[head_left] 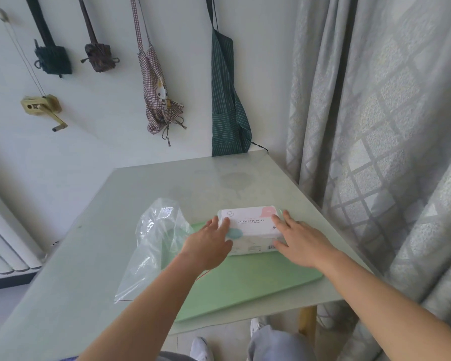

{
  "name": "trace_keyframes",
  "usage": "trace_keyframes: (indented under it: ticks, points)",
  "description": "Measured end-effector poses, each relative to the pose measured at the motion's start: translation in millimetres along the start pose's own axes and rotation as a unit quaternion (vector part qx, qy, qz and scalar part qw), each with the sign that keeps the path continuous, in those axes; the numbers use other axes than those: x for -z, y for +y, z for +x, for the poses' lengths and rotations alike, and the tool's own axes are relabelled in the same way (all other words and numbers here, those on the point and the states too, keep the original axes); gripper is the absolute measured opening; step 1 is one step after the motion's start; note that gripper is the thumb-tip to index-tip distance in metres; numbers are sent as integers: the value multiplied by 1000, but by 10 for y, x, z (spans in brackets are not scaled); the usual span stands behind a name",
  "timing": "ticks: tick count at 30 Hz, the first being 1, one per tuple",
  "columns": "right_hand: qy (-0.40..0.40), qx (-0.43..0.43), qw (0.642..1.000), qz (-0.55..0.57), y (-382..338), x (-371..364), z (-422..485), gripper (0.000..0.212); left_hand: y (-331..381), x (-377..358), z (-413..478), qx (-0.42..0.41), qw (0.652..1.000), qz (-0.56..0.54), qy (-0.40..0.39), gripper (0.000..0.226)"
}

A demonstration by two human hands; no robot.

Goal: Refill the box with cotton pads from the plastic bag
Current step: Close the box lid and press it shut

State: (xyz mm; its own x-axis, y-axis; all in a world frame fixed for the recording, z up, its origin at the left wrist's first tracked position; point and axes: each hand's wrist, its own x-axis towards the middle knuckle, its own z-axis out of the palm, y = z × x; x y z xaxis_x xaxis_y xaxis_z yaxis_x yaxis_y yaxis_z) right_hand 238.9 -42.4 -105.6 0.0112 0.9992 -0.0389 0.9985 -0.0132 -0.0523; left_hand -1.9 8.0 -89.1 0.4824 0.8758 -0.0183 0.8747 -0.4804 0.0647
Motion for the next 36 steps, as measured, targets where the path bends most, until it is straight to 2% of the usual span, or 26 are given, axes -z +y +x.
trace_keyframes:
  ticks: [3,5,8,11,13,14,16,19,21,23,25,28,32,36]
  points:
    - [41,-4,999,-7,-133,117,-36,67,-142,176,-86,18,994,-70,81,55]
    - [94,21,995,6,-312,202,-30,61,-304,274,-182,48,984,-101,138,46]
    - [118,71,989,57,-691,328,39,56,-628,369,-337,115,962,-145,201,34]
    - [104,95,984,104,-1145,378,139,44,-1020,327,-527,199,945,-175,191,34]
    - [97,88,989,68,-1349,329,216,38,-1150,247,-635,220,949,-173,145,35]
    - [91,81,992,41,-1406,291,253,37,-1151,212,-670,216,952,-169,134,35]
    - [80,56,995,19,-1410,246,300,35,-1032,208,-698,178,956,-151,176,31]
    - [113,-14,992,60,-1142,267,311,31,-613,309,-592,56,959,-116,253,24]
    - [146,-73,981,102,-798,277,297,28,-288,327,-437,-15,968,-112,222,28]
    - [138,-94,975,147,-428,252,259,30,-30,259,-234,-40,983,-100,151,42]
    - [110,-61,969,211,-175,195,196,33,77,156,-67,-39,994,-61,82,56]
    - [67,-12,961,266,24,77,102,45,82,28,89,-35,999,-6,33,55]
    - [72,22,973,219,127,-65,104,66,47,-63,150,-56,994,75,61,44]
    - [80,60,989,112,136,-155,134,65,54,-232,131,-121,974,152,115,46]
